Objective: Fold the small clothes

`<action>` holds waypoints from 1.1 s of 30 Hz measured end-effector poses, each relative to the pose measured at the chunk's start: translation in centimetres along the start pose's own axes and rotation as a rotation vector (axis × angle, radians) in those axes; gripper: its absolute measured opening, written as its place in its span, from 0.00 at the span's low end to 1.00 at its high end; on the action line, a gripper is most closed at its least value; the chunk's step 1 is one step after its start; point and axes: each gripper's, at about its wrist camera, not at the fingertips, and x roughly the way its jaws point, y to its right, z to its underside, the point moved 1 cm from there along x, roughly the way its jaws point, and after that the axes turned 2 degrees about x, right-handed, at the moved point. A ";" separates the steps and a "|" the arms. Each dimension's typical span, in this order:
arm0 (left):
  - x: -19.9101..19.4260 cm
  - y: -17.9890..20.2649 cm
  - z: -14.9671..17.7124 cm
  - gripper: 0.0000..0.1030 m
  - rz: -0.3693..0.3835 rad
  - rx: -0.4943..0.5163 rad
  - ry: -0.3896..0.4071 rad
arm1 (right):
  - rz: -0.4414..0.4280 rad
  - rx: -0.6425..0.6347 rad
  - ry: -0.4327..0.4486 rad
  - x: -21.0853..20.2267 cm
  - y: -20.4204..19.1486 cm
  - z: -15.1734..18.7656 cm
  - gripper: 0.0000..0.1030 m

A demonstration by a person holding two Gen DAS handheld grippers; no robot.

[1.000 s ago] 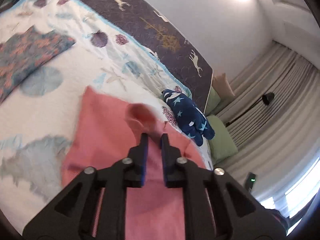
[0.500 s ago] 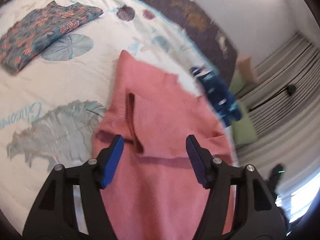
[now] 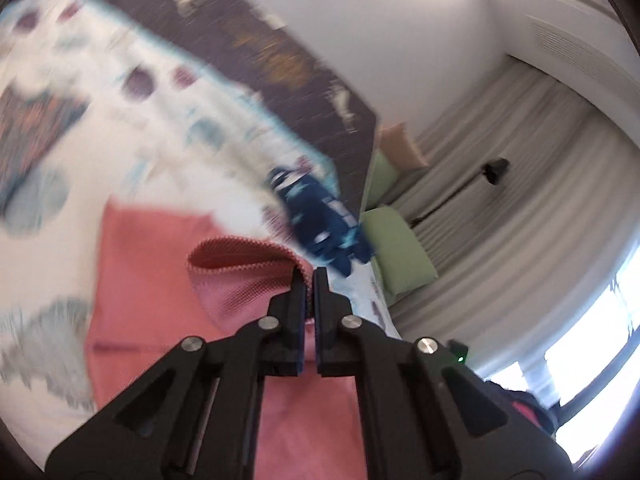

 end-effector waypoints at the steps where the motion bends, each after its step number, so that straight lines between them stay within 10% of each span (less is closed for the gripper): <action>1: -0.1 1.1 -0.4 0.03 -0.004 0.039 0.003 | -0.094 0.010 -0.013 -0.3 -0.2 0.5 0.51; 6: 0.7 2.4 -0.3 0.03 0.036 0.065 -0.039 | -0.065 -0.107 -0.042 0.3 -2.3 1.9 0.51; 14: -0.1 6.1 -1.7 0.03 0.138 0.128 0.003 | -0.414 -0.095 -0.170 4.9 -7.3 0.8 0.51; 22: 0.0 5.6 -2.8 0.03 0.111 0.203 0.089 | 0.232 0.160 0.295 4.9 -2.5 -8.9 0.50; 31: 8.2 -5.0 4.0 0.03 -0.032 -0.040 -0.232 | 0.048 -0.026 -0.021 7.2 -2.0 -2.8 0.63; 33: 9.9 -4.9 5.1 0.26 -0.015 -0.060 -0.291 | 0.026 -0.044 -0.034 5.6 -1.3 -1.9 0.63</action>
